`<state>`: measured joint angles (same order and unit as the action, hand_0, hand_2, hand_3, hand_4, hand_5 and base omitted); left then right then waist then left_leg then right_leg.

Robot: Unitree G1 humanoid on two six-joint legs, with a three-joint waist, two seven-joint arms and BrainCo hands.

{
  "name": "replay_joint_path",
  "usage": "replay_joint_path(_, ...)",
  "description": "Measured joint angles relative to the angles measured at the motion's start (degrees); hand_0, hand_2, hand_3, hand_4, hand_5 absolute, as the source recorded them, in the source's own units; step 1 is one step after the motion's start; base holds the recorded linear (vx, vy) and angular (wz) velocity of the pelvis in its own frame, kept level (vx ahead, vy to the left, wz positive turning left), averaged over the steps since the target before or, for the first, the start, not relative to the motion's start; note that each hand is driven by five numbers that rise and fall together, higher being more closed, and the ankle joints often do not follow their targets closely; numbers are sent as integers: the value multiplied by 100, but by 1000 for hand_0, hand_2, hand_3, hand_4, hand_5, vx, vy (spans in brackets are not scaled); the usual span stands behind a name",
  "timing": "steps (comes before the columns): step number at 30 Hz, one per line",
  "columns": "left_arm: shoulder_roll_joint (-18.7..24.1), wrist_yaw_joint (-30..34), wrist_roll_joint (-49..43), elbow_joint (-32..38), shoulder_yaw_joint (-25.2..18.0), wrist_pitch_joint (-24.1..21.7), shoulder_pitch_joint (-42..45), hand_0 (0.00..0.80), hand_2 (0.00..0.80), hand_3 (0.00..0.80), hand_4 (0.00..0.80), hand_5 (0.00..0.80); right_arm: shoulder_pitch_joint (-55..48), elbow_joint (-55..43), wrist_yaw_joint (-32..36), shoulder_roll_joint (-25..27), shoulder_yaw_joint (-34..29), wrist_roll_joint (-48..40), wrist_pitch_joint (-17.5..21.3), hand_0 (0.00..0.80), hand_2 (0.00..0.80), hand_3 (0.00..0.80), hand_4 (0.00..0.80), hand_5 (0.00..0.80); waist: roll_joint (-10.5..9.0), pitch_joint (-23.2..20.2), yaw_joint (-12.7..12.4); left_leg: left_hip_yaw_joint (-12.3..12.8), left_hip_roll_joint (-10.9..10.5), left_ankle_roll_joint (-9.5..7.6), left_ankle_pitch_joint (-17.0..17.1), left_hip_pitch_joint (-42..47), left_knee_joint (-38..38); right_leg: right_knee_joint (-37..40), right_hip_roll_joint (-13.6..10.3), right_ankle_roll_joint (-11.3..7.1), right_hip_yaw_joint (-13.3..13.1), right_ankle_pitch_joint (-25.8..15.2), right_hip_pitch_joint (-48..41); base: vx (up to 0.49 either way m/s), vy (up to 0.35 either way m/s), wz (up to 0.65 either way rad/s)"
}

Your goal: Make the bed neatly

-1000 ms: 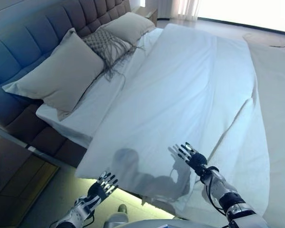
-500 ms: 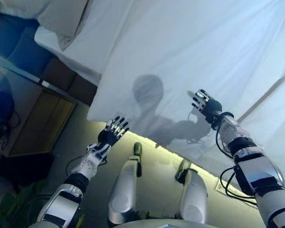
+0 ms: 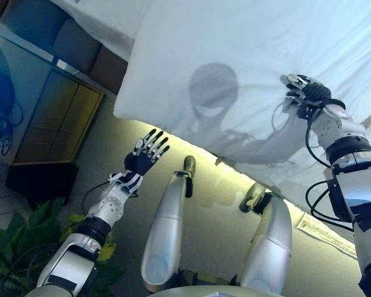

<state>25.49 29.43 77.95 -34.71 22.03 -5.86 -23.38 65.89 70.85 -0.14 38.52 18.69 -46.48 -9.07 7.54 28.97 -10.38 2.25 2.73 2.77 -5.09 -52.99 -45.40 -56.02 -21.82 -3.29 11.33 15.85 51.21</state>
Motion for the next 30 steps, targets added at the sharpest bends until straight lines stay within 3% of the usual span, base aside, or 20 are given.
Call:
replay_joint_path(11,33,-81,37,317,-98,-20,124,0,0,0,0,0,-187,43,830,131,-33,83,-360,0,0,0,0,0,-1,0,39,30,123,-39,-235,-47,-393,-123,99,1,-100,25,-5,-21,1,-7)
replay_joint_path(20,41,-174,37,318,-96,-150,134,0,0,0,0,0,-944,64,1470,-21,-130,84,-549,0,0,0,0,0,-6,-2,187,90,243,-25,-365,129,-419,54,299,-45,-221,-37,-122,-10,26,-13)
replay_joint_path(26,1,-299,38,309,-113,-243,171,0,0,0,0,0,-1527,235,1668,-503,-203,83,-763,0,0,0,0,0,-14,-3,366,189,410,-11,-405,135,-271,435,575,-48,-341,-261,-74,18,13,-26)
replay_joint_path(30,-86,-362,30,272,-123,-244,151,0,0,0,0,0,-2186,426,1679,-854,-228,85,-892,0,0,0,0,0,-59,29,487,318,413,-29,-375,320,54,889,751,-87,-525,-542,-126,17,18,-36)
